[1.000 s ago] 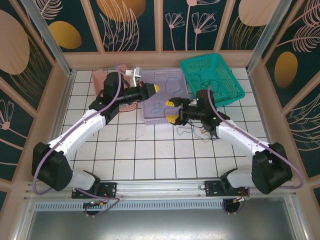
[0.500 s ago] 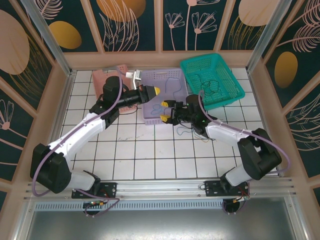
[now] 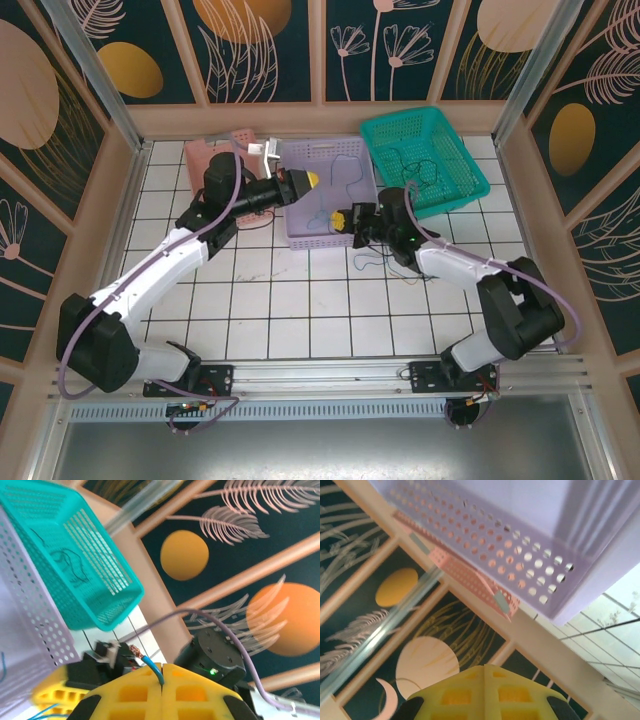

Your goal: Untangle the cables

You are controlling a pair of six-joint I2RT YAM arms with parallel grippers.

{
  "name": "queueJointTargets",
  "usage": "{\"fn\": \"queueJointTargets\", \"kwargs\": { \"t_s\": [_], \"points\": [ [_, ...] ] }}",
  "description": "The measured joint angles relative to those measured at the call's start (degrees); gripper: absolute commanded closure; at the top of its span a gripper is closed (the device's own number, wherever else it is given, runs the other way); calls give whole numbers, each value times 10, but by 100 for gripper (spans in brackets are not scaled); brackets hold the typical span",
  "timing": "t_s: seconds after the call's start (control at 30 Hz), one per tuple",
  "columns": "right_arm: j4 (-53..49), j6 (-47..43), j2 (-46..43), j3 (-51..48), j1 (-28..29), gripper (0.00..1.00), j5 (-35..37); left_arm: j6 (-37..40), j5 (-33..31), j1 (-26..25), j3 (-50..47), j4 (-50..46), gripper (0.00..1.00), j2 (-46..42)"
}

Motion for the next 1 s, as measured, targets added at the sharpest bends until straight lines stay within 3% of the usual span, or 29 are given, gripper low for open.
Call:
{"fn": "queueJointTargets", "kwargs": {
  "t_s": [0.23, 0.37, 0.53, 0.7, 1.0],
  "points": [
    [-126, -46, -121, -55, -118, 100, 18, 10, -155, 1, 80, -88, 100, -35],
    [-191, -85, -173, -62, -144, 100, 28, 10, -230, 3, 105, -133, 100, -47],
    [-258, -127, -212, -62, -146, 100, 45, 3, -299, 11, 116, -197, 100, -45],
    [-292, -179, -224, -54, -141, 100, 62, -1, -315, 14, 129, -221, 100, -12],
    [-360, -336, -126, 115, -55, 100, 146, 49, -309, 14, 231, -219, 100, 163]
  ]
}}
